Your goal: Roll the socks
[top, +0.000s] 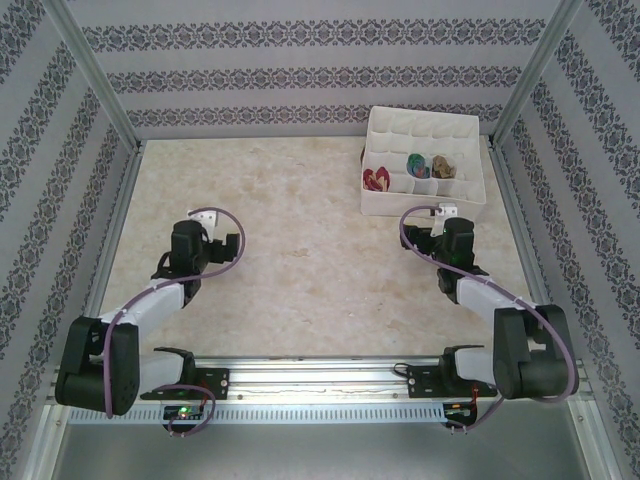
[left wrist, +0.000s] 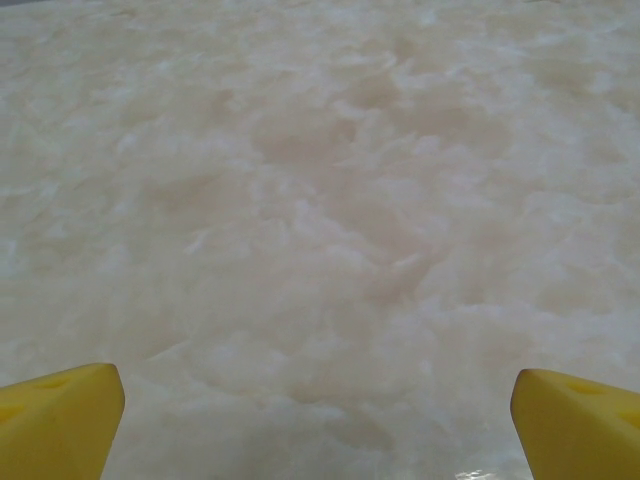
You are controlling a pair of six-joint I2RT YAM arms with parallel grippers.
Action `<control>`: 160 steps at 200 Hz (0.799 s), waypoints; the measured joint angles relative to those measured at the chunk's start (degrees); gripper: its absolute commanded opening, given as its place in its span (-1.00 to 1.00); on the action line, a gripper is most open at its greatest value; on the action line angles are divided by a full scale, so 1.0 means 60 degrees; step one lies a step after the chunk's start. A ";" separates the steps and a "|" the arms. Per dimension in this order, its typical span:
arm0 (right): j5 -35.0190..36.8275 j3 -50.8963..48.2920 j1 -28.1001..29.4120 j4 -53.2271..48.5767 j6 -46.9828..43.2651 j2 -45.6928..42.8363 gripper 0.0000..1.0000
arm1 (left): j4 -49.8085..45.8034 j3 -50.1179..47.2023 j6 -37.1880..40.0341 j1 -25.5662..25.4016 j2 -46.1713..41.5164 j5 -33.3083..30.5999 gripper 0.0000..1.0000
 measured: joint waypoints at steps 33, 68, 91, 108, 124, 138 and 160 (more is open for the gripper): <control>-0.0197 -0.0047 0.0000 0.0634 -0.0182 0.0342 0.95 | 0.0882 -0.0182 0.0109 0.0554 0.0222 0.0331 0.99; -0.0379 -0.0095 0.0015 0.0980 -0.0463 0.0361 0.95 | 0.2062 -0.0448 0.0106 0.1060 0.1075 0.0820 0.99; -0.0204 -0.0444 0.0124 0.1541 -0.0969 0.0113 0.96 | 0.2900 -0.0674 0.0098 0.1137 0.1479 0.1082 0.99; -0.0164 -0.0517 0.0073 0.1810 -0.1173 0.0124 0.95 | 0.3450 -0.0707 0.0022 0.1188 0.1752 0.1264 0.99; -0.0186 -0.0532 -0.0135 0.2167 -0.1158 0.0273 0.96 | 0.4510 -0.0816 -0.0047 0.1206 0.2233 0.1486 0.99; -0.0284 -0.0535 -0.0310 0.2787 -0.1122 0.0699 0.96 | 0.5493 -0.1016 -0.0047 0.1206 0.2874 0.1738 0.99; -0.0433 -0.0623 -0.0401 0.3716 -0.1126 0.1679 0.95 | 0.6288 -0.1381 -0.0047 0.1206 0.3643 0.1996 0.99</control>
